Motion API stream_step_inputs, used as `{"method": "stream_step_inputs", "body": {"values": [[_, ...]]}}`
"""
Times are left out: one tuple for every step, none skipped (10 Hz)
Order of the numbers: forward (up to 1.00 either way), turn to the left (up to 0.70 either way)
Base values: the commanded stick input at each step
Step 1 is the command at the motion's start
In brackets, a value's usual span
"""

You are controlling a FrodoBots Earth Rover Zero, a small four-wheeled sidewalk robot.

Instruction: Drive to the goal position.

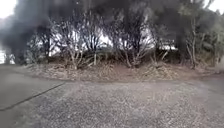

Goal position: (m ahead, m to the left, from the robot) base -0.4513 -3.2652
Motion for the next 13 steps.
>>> {"method": "stream_step_inputs", "body": {"values": [[0.00,0.04],[0.07,0.04],[0.21,0.03],[0.34,0.02],[0.48,0.01],[0.61,0.00],[0.70,-0.03],[0.70,-0.10],[0.70,-0.17],[0.70,-0.24],[0.70,-0.31],[0.70,-0.35],[0.70,-0.35]]}}
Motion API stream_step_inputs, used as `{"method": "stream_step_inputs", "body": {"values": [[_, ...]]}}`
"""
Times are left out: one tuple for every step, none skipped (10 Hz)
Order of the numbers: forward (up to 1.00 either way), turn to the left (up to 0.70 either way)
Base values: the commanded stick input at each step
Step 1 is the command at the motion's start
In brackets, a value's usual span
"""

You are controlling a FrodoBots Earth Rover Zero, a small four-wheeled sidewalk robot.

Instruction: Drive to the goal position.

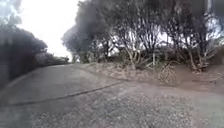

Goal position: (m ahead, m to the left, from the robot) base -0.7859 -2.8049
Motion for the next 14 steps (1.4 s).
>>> {"method": "stream_step_inputs", "body": {"values": [[0.70,-0.35],[0.70,-0.35],[0.70,-0.35],[0.70,-0.35],[0.70,-0.35],[0.70,-0.35],[0.70,-0.35],[0.70,-0.35],[0.65,-0.38],[0.50,-0.46],[0.35,-0.53],[0.21,-0.61],[0.06,-0.69],[0.04,-0.70]]}}
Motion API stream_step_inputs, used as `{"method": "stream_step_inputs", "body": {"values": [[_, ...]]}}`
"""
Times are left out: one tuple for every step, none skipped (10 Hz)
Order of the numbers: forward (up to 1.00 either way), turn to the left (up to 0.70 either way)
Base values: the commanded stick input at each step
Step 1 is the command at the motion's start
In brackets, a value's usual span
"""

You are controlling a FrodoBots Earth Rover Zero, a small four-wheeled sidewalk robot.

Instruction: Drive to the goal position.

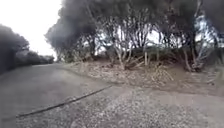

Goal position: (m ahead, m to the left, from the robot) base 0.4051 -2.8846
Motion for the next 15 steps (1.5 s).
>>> {"method": "stream_step_inputs", "body": {"values": [[0.04,-0.70],[0.04,-0.70],[0.04,-0.70],[0.04,-0.70],[0.04,-0.70],[0.04,-0.70],[0.04,-0.70],[0.04,-0.70],[0.04,-0.70],[0.04,-0.70],[0.04,-0.70],[0.04,-0.70],[0.04,-0.70],[0.04,-0.70],[0.04,-0.69]]}}
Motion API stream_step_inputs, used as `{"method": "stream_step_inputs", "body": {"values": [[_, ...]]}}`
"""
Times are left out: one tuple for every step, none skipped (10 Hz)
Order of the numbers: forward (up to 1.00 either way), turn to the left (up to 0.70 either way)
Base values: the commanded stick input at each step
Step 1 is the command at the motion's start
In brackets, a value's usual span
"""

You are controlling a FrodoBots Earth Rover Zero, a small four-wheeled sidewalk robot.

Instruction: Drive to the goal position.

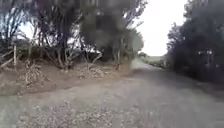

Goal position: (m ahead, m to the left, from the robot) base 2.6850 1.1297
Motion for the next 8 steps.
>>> {"method": "stream_step_inputs", "body": {"values": [[0.04,-0.56],[0.04,-0.42],[0.04,-0.28],[0.04,-0.14],[0.04,-0.01],[0.04,0.00],[0.04,0.00],[0.05,0.00]]}}
